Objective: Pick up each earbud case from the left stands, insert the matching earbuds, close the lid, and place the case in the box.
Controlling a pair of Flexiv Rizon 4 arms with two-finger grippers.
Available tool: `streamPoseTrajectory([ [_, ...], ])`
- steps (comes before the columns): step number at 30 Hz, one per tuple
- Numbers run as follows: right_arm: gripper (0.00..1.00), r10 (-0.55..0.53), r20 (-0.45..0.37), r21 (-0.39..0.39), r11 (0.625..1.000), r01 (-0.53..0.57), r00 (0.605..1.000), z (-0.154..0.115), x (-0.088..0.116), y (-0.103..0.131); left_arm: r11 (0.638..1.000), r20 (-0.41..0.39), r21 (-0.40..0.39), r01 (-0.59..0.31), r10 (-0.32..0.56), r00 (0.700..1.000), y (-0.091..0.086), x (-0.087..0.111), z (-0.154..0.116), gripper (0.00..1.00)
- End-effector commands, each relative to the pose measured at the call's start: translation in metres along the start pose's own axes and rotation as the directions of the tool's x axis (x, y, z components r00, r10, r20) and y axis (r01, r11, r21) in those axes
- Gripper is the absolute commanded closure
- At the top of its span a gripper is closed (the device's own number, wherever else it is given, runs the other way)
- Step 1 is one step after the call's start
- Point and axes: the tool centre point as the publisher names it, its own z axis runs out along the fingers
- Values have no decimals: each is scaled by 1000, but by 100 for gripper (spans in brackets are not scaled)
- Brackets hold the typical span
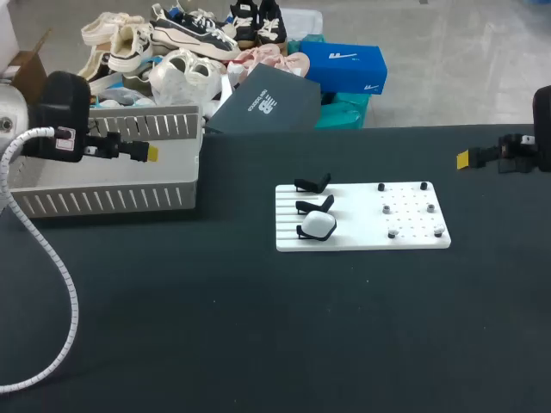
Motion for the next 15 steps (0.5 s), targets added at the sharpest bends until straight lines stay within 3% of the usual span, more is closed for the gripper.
streamPoseTrajectory([
  [1,0,-1,-2,-6,1000,1,1000,0,0,-2,984,-23,112,-138,141,990,-1,-15,2,0],
  [9,0,-1,-2,-6,1000,1,1000,0,0,-2,906,0,253,-339,351,936,-17,-21,6,0],
  [15,0,-1,-2,-6,1000,1,1000,0,0,-2,810,36,385,-442,466,884,-30,-18,18,0],
])
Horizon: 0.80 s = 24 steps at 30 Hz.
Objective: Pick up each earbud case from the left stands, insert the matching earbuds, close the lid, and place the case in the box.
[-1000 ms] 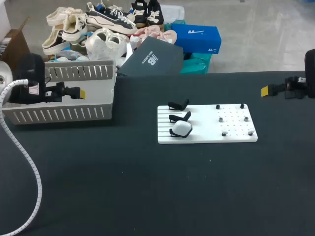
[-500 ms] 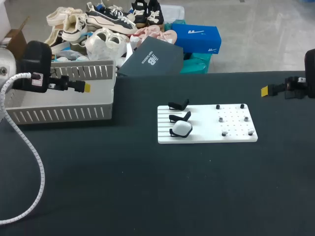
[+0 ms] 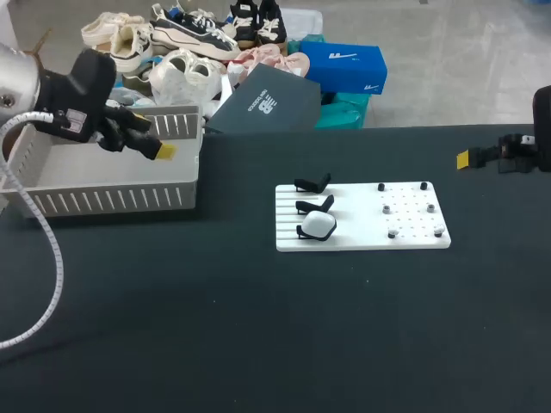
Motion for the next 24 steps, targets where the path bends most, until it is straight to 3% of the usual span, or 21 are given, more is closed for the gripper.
streamPoseTrajectory([
  [1,0,-1,-2,-6,1000,1,1000,0,0,-2,980,22,181,-86,83,996,2,2,14,0],
  [11,0,-1,-2,-6,1000,1,1000,0,0,-2,931,22,214,-294,297,955,-5,3,62,0],
  [20,0,-1,-2,-6,1000,1,1000,0,0,-2,896,18,317,-310,321,947,-25,5,98,0],
  [24,0,-1,-2,-6,1000,1,1000,0,0,-2,897,51,304,-320,320,946,-35,5,112,0],
])
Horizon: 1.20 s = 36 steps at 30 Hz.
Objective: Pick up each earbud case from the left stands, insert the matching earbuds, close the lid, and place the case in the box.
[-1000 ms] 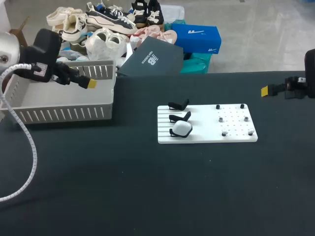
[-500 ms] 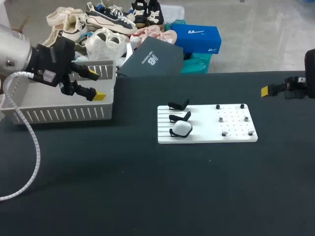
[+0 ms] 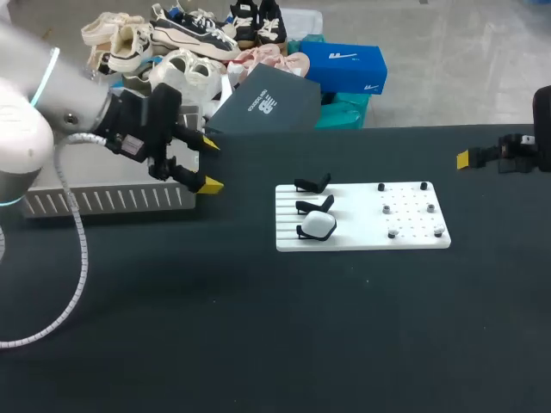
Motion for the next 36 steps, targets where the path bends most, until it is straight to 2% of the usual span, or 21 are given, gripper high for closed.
streamPoseTrajectory([
  [1,0,-1,-2,-6,1000,1,1000,0,0,-2,1000,34,8,-10,10,999,6,-3,21,0],
  [2,0,-1,-2,-6,1000,1,1000,0,0,-2,1000,45,-9,-20,21,999,5,-3,26,0],
  [12,0,-1,-2,-6,1000,1,1000,0,0,-2,1000,79,23,-4,3,997,-6,-12,55,0],
  [13,0,-1,-2,-6,1000,1,1000,0,0,-2,1000,83,29,-2,-1,997,-11,-14,65,0],
  [19,0,-1,-2,-6,1000,1,1000,0,0,-2,1000,125,18,-12,9,992,-21,-16,81,0],
  [25,0,-1,-2,-6,1000,1,1000,0,0,-2,999,145,35,18,-23,989,-25,-16,97,0],
  [33,0,-1,-2,-6,1000,1,1000,0,0,-2,998,165,56,2,-12,986,-29,-18,119,0],
  [34,0,-1,-2,-6,1000,1,1000,0,0,-2,998,167,59,1,-11,986,-29,-18,120,3],
  [35,0,-1,-2,-6,1000,1,1000,0,0,-2,998,172,63,1,-12,985,-30,-18,123,19],
  [36,0,-1,-2,-6,1000,1,1000,0,0,-2,998,173,64,1,-12,985,-30,-18,124,21],
])
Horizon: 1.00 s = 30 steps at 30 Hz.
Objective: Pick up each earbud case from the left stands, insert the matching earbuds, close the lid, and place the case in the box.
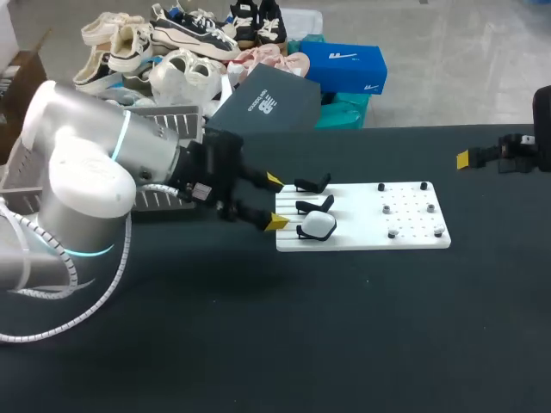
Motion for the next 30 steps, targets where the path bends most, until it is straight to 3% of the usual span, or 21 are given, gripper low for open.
streamPoseTrajectory([
  [1,0,-1,-2,-6,1000,1,1000,0,0,-2,1000,13,11,-2,2,1000,3,3,12,18],
  [4,0,-1,-2,-6,1000,1,1000,0,0,-2,1000,12,24,-2,1,1000,3,6,16,8],
  [8,0,-1,-2,-6,1000,1,1000,0,0,-2,1000,13,31,-2,2,1000,5,9,22,13],
  [12,0,-1,-2,-6,1000,1,1000,0,0,-2,999,16,48,-10,9,1000,4,11,26,11],
  [17,0,-1,-2,-6,1000,1,1000,0,0,-2,998,17,60,-15,14,1000,4,13,30,17],
  [20,0,-1,-2,-6,1000,1,1000,0,0,-2,998,18,66,-18,16,1000,1,13,30,36],
  [24,0,-1,-2,-6,1000,1,1000,0,0,-2,997,10,73,-29,29,1000,0,15,33,44],
  [30,0,-1,-2,-6,1000,1,1000,0,0,-2,997,3,73,-25,25,1000,-2,17,37,43],
])
